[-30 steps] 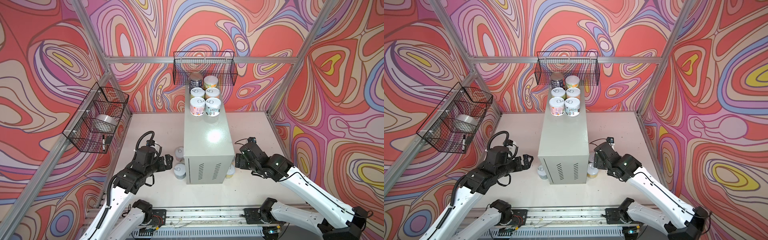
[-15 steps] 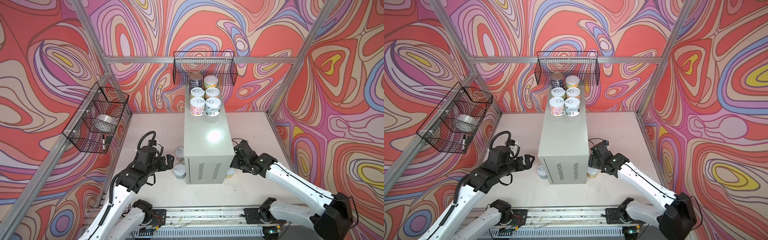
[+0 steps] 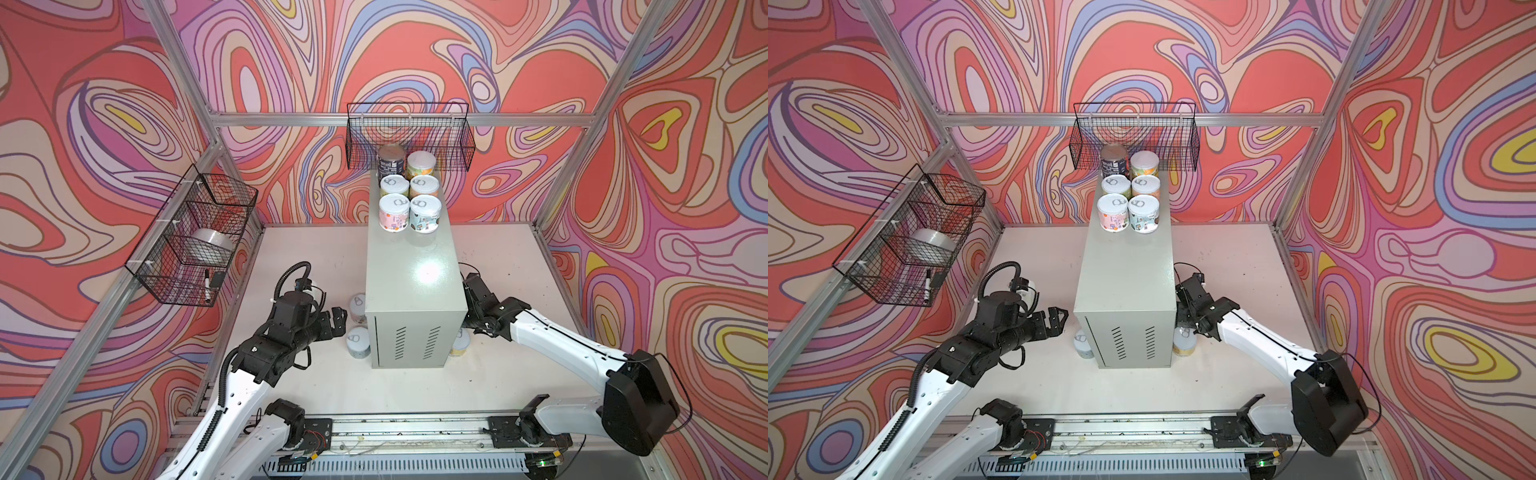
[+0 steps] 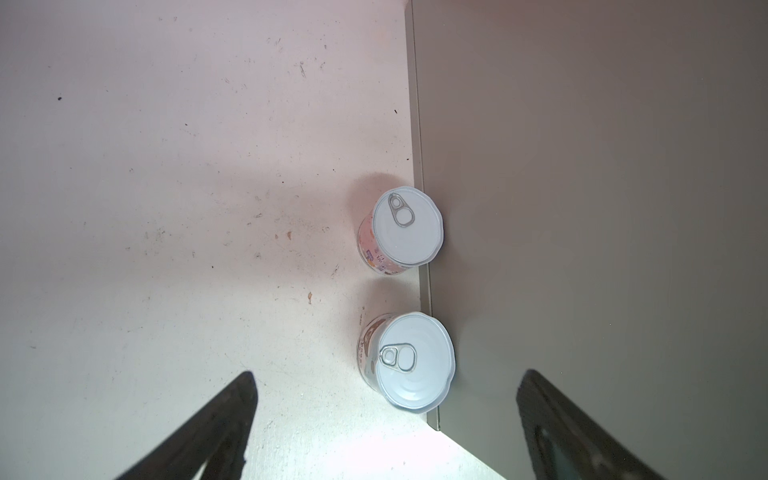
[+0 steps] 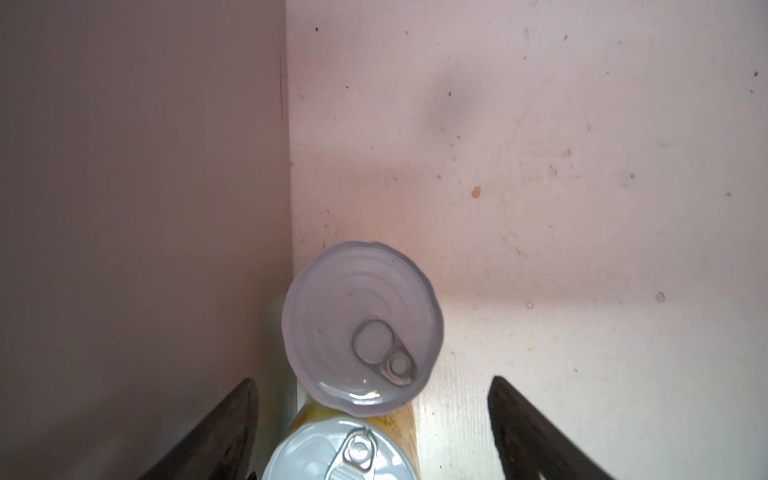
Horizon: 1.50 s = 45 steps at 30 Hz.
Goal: Place and organize the canned foods onto the counter
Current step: 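Lower the right gripper onto a yellow-labelled can and close on it, then lift the yellow-labelled can with the right gripper up over the cabinet top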
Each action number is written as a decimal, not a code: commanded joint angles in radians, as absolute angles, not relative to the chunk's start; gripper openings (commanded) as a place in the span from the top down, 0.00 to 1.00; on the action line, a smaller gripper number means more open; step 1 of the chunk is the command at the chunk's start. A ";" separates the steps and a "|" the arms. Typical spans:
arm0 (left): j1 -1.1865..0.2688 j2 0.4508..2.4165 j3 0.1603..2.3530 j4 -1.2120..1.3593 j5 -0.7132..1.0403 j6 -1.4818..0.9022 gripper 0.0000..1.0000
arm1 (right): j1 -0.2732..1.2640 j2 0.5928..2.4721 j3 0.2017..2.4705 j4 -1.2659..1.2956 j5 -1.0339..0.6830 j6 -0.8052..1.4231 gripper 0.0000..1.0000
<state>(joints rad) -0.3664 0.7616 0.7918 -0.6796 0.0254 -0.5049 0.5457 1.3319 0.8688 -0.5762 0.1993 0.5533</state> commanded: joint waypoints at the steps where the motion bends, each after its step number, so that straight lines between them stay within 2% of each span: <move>1: -0.362 0.765 0.778 -0.675 0.017 -0.519 0.02 | 0.525 1.333 0.842 -0.450 0.089 0.539 0.12; 13: -0.362 0.819 0.782 -0.651 0.026 -0.520 0.02 | 0.489 1.435 0.818 -0.411 0.067 0.491 0.12; 26: -0.362 0.828 0.762 -0.623 0.028 -0.531 0.03 | 0.457 1.574 0.837 -0.388 0.227 0.502 0.13; 33: -0.363 0.841 0.752 -0.609 0.022 -0.528 0.03 | 0.444 1.652 0.848 -0.323 0.206 0.518 0.18; 38: -0.362 0.841 0.749 -0.602 0.021 -0.529 0.03 | 0.445 1.636 0.850 -0.328 0.197 0.533 0.38; 39: -0.363 0.841 0.748 -0.602 0.022 -0.529 0.03 | 0.444 1.625 0.848 -0.331 0.199 0.532 0.45; 40: -0.362 0.841 0.747 -0.600 0.023 -0.528 0.03 | 0.444 1.612 0.848 -0.338 0.202 0.528 0.55; 41: -0.363 0.842 0.747 -0.597 0.025 -0.530 0.03 | 0.443 1.599 0.849 -0.347 0.204 0.525 0.85; 42: -0.363 0.842 0.746 -0.595 0.027 -0.530 0.03 | 0.443 1.589 0.852 -0.360 0.217 0.526 1.00; 45: -0.362 0.848 0.749 -0.584 0.035 -0.533 0.03 | 0.440 1.549 0.877 -0.418 0.237 0.508 1.00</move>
<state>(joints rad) -0.3664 0.8410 0.7609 -0.6117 0.0296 -0.5209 0.4461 1.6157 0.8448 -0.3775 0.1989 0.5163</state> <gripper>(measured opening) 0.967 0.764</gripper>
